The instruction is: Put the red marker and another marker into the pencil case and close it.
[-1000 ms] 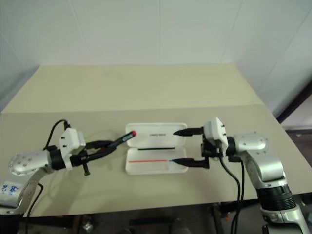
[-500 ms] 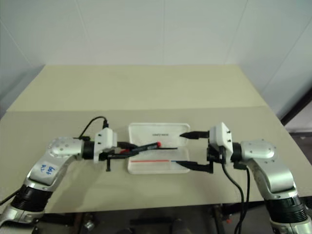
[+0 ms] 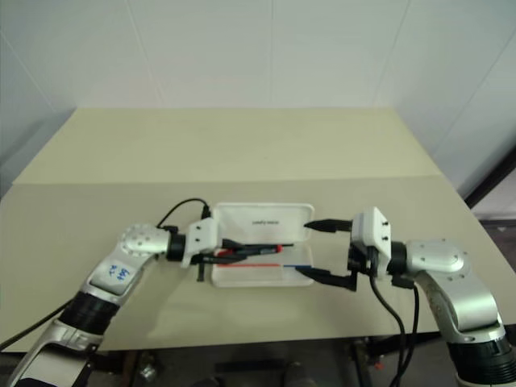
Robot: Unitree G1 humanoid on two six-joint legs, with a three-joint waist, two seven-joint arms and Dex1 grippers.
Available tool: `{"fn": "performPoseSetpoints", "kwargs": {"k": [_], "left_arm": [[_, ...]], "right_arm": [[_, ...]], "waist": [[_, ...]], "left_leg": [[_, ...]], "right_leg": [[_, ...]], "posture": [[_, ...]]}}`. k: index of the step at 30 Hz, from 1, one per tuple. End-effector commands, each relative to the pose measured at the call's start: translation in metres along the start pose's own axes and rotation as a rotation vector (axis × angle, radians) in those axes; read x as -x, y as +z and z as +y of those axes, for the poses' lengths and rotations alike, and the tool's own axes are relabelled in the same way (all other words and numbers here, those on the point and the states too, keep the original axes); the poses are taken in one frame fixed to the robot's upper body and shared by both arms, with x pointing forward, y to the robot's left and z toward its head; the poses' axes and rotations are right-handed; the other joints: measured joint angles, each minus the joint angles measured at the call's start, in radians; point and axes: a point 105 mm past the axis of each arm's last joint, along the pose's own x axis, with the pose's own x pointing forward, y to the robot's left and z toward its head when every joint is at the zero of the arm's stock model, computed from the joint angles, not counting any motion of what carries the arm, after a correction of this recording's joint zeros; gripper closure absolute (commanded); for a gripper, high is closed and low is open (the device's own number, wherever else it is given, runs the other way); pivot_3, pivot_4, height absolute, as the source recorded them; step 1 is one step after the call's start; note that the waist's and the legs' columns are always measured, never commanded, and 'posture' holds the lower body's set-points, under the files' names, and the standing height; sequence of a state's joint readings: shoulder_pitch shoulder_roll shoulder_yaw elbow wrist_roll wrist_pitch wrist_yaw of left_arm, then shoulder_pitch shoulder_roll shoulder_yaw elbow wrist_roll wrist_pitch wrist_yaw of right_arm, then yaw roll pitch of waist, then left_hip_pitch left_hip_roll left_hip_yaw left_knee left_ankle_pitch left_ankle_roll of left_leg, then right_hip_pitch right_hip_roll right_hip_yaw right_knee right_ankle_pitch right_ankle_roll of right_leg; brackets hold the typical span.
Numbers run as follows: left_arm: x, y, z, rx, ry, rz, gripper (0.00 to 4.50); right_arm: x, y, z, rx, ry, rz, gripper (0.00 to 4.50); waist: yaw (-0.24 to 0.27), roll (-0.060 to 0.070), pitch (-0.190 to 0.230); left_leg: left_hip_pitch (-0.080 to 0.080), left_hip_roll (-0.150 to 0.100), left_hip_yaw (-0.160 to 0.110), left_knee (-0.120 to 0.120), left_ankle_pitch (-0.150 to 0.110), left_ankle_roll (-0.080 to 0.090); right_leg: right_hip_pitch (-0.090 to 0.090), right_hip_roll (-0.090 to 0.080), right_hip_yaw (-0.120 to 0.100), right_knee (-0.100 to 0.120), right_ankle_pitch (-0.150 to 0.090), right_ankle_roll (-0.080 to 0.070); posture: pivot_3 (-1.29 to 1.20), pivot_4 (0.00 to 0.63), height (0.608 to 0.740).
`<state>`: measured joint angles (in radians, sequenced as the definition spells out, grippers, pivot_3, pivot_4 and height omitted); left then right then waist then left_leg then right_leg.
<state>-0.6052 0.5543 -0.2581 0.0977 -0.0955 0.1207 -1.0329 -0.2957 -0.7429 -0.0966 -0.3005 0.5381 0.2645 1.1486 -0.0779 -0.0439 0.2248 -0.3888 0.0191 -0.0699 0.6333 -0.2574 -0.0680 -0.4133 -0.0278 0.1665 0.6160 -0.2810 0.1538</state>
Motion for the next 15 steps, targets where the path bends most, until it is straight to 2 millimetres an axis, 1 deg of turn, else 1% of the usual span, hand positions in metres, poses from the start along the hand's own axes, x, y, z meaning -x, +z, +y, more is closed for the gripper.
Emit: {"fn": "performPoseSetpoints", "kwargs": {"k": [1,7,11,13,15], "left_arm": [[-0.007,0.015,0.002,-0.054,-0.016,-0.037,3.89],[-0.016,0.014,-0.003,-0.053,-0.033,-0.033,3.89],[-0.017,0.011,-0.005,-0.051,-0.035,-0.017,3.89],[-0.018,0.011,-0.004,-0.043,-0.020,-0.017,3.12],[-0.019,0.013,-0.003,-0.047,-0.003,-0.028,2.52]], "right_arm": [[0.005,0.012,0.001,0.047,-0.021,-0.020,0.00],[0.004,0.011,0.003,0.043,-0.034,-0.027,0.00],[0.004,0.011,0.003,0.042,-0.039,-0.030,0.00],[0.003,0.011,0.003,0.043,-0.040,-0.031,0.00],[0.003,0.011,0.002,0.043,-0.041,-0.033,0.00]], "waist": [[0.001,0.000,0.000],[0.000,0.000,0.000],[0.000,0.000,0.000],[0.000,0.000,0.000],[0.000,0.000,0.000]], "left_leg": [[0.000,0.000,0.000,0.000,0.000,0.000],[0.001,0.000,0.000,0.001,0.000,0.000],[0.001,0.000,0.000,0.002,0.000,0.000],[0.001,0.000,0.000,0.003,0.000,0.000],[0.001,0.000,0.000,0.003,0.000,0.000]], "right_leg": [[0.000,0.000,0.000,0.001,0.000,0.000],[0.000,0.000,0.000,0.002,0.000,0.000],[0.000,0.000,0.000,0.004,0.000,0.000],[0.000,0.000,0.000,0.004,0.000,0.000],[0.000,0.000,0.000,0.004,0.000,0.000]], "posture": [[0.00,0.150,0.740],[0.00,0.150,0.740],[0.00,0.150,0.740],[0.00,0.150,0.740],[0.00,0.150,0.740]]}}
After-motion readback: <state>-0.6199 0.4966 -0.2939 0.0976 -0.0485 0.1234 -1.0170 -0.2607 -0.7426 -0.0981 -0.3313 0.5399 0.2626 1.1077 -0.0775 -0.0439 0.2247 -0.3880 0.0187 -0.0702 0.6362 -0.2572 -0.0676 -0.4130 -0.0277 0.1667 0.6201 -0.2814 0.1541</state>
